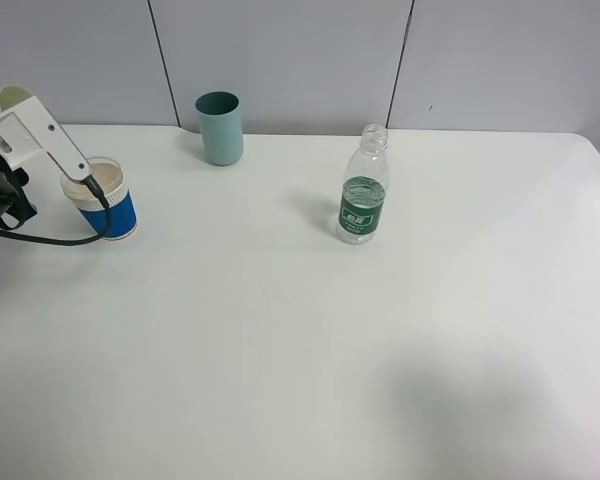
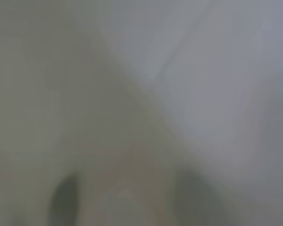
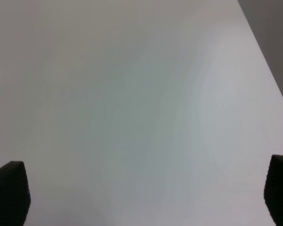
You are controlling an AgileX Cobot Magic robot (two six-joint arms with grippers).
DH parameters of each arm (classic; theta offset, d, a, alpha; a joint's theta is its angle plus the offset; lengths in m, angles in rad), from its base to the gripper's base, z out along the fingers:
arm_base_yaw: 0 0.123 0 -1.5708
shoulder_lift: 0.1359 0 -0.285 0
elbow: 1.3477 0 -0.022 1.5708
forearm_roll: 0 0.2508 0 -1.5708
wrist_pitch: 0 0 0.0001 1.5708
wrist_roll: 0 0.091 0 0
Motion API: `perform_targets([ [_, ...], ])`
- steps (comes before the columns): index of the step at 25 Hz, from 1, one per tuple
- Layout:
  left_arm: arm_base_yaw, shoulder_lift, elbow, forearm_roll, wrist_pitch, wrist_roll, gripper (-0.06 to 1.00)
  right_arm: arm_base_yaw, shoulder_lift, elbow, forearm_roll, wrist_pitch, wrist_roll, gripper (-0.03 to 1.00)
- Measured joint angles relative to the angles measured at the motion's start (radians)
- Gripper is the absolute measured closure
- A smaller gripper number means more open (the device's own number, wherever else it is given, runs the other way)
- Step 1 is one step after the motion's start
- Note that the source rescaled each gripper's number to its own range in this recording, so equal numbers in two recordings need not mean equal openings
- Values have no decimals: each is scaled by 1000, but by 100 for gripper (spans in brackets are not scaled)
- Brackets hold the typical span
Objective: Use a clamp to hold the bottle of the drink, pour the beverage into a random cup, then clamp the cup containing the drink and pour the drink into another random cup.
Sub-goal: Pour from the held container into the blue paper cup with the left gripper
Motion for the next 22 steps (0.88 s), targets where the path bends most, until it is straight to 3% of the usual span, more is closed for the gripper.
perform_targets([
  [22,0,0,0,77,-75,125,92,0,0,0,0,0,0,-3],
])
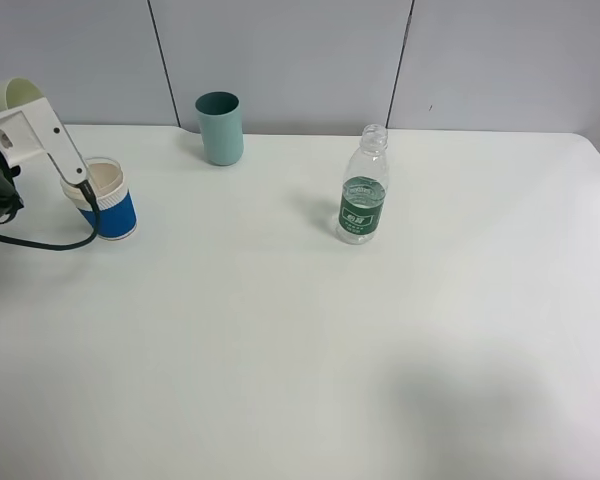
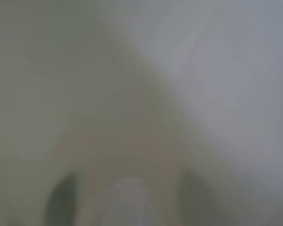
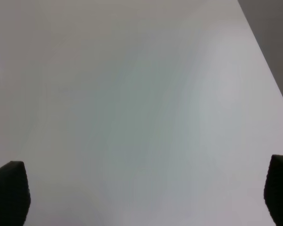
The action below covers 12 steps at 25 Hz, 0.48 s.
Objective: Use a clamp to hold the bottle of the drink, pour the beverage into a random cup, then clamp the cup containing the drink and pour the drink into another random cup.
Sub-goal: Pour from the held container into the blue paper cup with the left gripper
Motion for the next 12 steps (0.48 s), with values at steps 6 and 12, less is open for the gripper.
perform_targets([
  [6,0,0,0,7,-23,27,92,0,0,0,0,0,0,-3],
  [12,0,0,-3,9,-23,65,92,0,0,0,0,0,0,-3],
])
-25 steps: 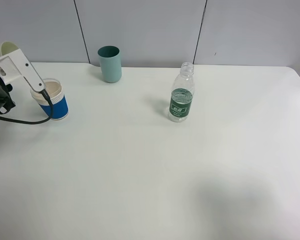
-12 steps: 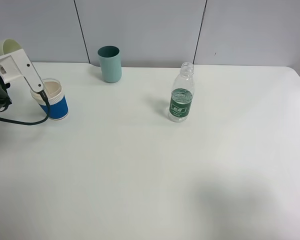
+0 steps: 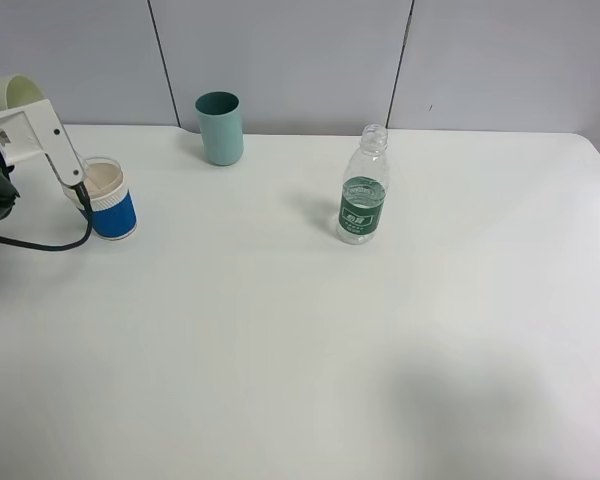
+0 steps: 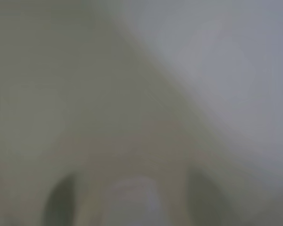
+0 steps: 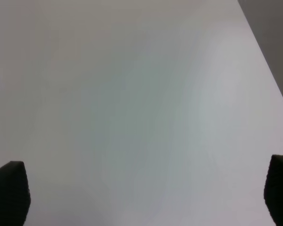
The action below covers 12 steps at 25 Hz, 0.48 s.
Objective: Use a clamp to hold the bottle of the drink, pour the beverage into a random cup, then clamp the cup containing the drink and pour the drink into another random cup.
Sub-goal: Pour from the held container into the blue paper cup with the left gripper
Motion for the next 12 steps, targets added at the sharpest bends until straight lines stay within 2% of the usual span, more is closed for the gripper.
perform_targets([
  [12,0,0,-2,22,-5,95,92,0,0,0,0,0,0,-3],
])
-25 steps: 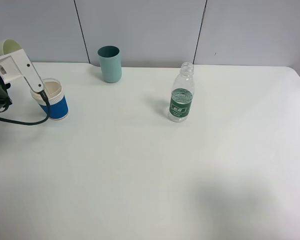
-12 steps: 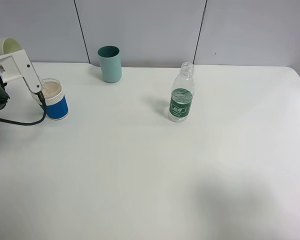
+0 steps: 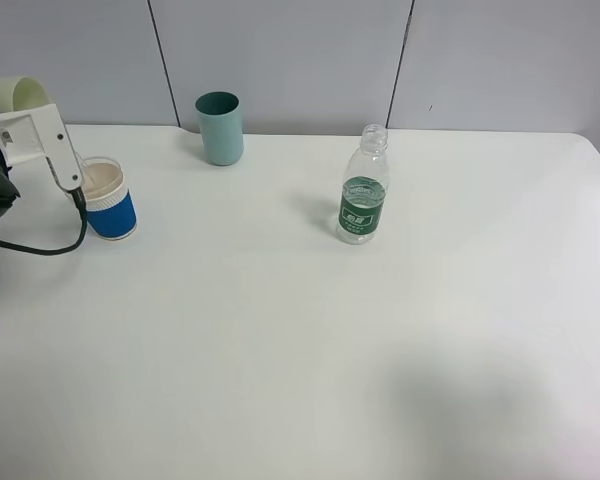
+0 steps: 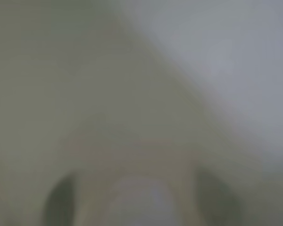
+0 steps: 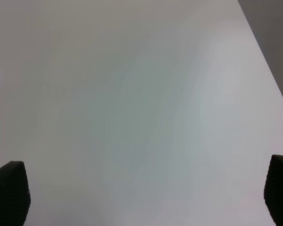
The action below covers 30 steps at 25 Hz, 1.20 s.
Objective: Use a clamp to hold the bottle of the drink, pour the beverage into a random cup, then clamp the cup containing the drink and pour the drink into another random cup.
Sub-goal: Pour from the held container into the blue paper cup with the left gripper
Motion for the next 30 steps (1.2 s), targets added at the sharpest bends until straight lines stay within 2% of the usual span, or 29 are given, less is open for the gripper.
perform_targets([
  [10,0,0,-1,9,0,93,92,0,0,0,0,0,0,-3],
  [15,0,0,-1,84,0,151,92,0,0,0,0,0,0,-3],
  [26,0,0,-1,203,0,163,92,0,0,0,0,0,0,-3],
  [30,0,0,-1,195,0,93,92,0,0,0,0,0,0,-3],
])
